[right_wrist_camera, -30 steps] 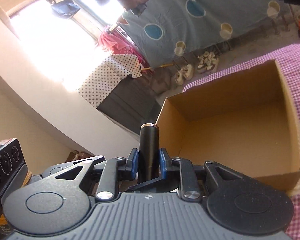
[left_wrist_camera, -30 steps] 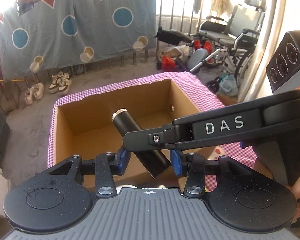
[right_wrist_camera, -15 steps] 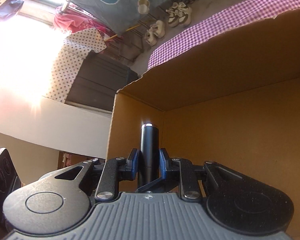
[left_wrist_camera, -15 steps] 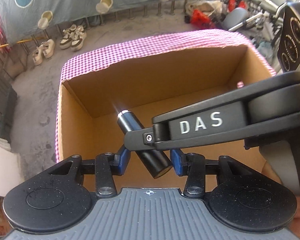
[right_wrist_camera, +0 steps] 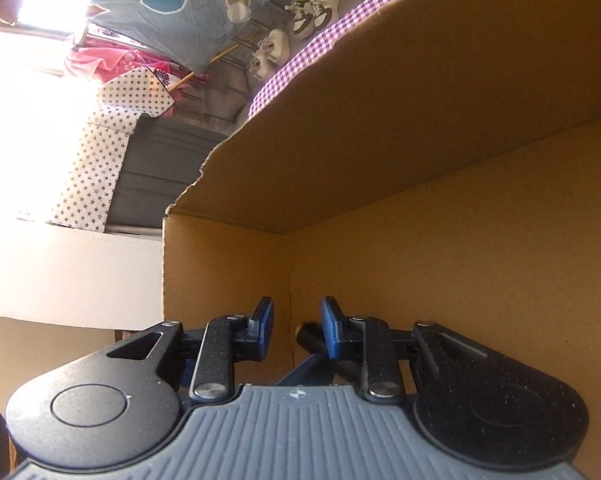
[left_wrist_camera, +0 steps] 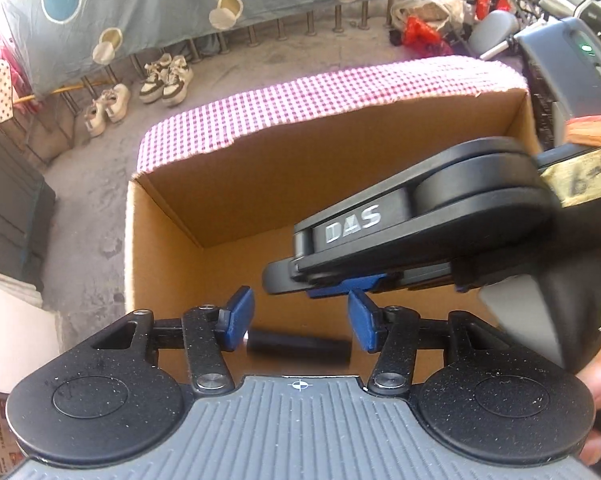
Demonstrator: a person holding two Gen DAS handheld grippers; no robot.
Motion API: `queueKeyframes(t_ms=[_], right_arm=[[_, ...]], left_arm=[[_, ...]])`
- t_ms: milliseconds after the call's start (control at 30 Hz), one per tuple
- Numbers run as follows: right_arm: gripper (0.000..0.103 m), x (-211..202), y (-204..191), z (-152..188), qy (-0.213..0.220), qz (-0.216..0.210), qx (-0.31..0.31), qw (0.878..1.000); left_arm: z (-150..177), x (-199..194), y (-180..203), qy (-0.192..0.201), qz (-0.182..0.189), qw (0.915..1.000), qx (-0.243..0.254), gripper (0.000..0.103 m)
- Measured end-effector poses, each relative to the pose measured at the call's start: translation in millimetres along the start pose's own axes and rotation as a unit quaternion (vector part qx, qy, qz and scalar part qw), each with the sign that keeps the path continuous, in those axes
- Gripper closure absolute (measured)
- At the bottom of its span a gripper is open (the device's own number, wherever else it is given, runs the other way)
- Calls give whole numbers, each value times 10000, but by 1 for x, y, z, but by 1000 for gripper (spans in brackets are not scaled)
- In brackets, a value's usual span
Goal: Organize rigid objects
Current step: 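Open the right gripper to drop the black cylinder into the box, then move the empty right gripper back down to the green glue stick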
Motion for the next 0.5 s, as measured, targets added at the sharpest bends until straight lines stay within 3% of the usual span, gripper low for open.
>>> queueKeyframes(t_ms=[200,500], right_arm=[[57,-56,-12,22,367,-521,-133,9979],[54,-170,3,100,833,-1327,-550,9861]], left_arm=[[7,-39,-1,395,148,9991,-79,49],[42,-111,5,1113,401,9930,4,46]])
Point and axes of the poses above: each gripper's, at about its wrist camera, not at the fingertips, and x roughly the way its jaws point, y to its right, z to its underside, the point moved 1 cm from there along x, roughly the way its jaws point, and after that the axes turned 3 degrees about -y, right-handed, at the moved point
